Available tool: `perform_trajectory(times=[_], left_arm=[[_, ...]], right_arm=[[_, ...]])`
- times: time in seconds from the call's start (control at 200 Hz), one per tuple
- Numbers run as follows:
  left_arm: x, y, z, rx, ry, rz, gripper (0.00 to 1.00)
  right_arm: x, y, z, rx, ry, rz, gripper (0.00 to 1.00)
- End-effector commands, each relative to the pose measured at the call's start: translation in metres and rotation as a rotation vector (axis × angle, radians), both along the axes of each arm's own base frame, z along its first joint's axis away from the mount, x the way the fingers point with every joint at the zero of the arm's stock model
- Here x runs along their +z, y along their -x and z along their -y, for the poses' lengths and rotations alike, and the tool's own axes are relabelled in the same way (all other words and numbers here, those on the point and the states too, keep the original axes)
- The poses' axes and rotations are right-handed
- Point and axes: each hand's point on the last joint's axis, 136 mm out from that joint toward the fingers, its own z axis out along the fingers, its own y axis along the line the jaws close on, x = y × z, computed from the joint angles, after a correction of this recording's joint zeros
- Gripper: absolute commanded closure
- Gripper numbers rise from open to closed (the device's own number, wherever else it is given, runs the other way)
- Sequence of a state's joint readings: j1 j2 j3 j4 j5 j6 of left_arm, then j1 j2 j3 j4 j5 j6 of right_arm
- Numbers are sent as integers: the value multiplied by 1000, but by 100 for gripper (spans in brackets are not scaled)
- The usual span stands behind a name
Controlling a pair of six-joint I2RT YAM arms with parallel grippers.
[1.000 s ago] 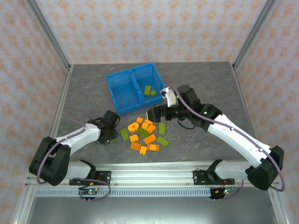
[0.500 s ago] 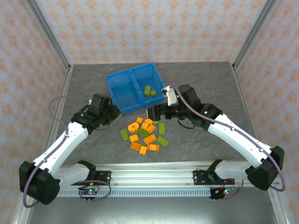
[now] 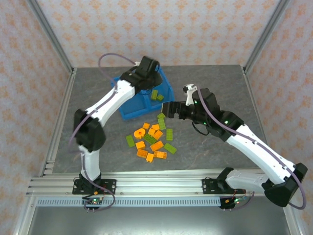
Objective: Sort the legos into containers by color
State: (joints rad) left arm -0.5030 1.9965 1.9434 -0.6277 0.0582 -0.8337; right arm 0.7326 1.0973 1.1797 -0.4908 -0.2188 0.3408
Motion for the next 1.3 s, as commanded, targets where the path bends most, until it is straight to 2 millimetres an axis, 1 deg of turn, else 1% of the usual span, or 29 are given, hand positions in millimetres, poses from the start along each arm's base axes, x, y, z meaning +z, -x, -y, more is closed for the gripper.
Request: perform_trajectory(times=[0.0,0.005,0.06,0.065,0.105,0.13,0.165,0.255,0.325,0.39,0.475,0.601,0.676,0.721,0.741,0.811,0.826,0.836,0.866,0.881,0.911,0.931,0.951,1.011,1.036,1.056,1.136,1.241,1.296], left_arm=[[-34,-21,-19,51,-176,-76,73],[-33,-21,-19,49,-176,-75,73],[-53,-33,-16,49,-184,-116,73],[-52,-34,-15,49,-181,-114,73],[-63,-41,-11,47,-180,-130,72],[-65,-45,-10,46,-176,-131,71],[-74,-50,-9,48,-180,-143,70],[-80,-57,-6,49,-174,-137,62],[-76,-59,-6,54,-160,-128,53],[-67,-58,-6,52,-154,-112,51],[-48,-57,-6,44,-141,-83,48],[-9,-47,-6,18,-103,-37,47],[24,-34,-7,-10,-71,4,47],[43,-24,-9,-30,-67,34,47],[57,-18,-12,-37,-65,60,47],[93,5,-24,-80,-84,143,47],[97,10,-29,-86,-96,157,47],[108,16,-33,-89,-97,184,47],[122,30,-41,-104,-120,226,46],[123,36,-46,-110,-138,235,46],[133,50,-56,-127,-170,271,46],[132,58,-63,-144,-202,277,46],[137,70,-70,-154,-225,295,45],[138,100,-93,-189,-312,317,44],[136,113,-101,-209,-352,321,44],[134,124,-109,-220,-386,322,43],[122,165,-138,-258,-510,307,41],[108,214,-168,-299,-610,294,38],[100,236,-176,-341,-633,297,36]], right_arm=[[21,4,17,-73,-25,37,1],[21,4,18,-75,-26,37,1],[22,6,22,-83,-31,41,1],[22,7,22,-83,-32,42,1],[23,8,24,-89,-33,44,1],[24,9,26,-89,-36,44,1],[25,10,27,-93,-36,44,1],[26,13,30,-97,-36,46,1],[27,14,32,-100,-37,47,1],[27,14,33,-104,-34,47,1],[26,13,33,-106,-32,48,1],[22,10,31,-109,-24,46,1],[17,8,31,-114,-10,35,1],[11,6,30,-118,5,18,1],[8,6,29,-119,12,9,1],[-3,3,25,-121,27,-30,2],[-5,2,24,-122,28,-41,3],[-7,2,23,-120,29,-48,3],[-12,1,18,-112,27,-71,3],[-15,0,16,-110,26,-83,3],[-20,0,11,-100,19,-106,4],[-23,-1,7,-93,14,-121,4],[-28,-1,2,-83,9,-139,5],[-38,-1,-9,-61,9,-172,6],[-38,1,-13,-48,9,-173,6],[-47,0,-19,-37,32,-191,7],[-64,6,-42,21,77,-224,10],[-89,17,-81,128,111,-297,19],[-102,25,-106,197,128,-336,25]])
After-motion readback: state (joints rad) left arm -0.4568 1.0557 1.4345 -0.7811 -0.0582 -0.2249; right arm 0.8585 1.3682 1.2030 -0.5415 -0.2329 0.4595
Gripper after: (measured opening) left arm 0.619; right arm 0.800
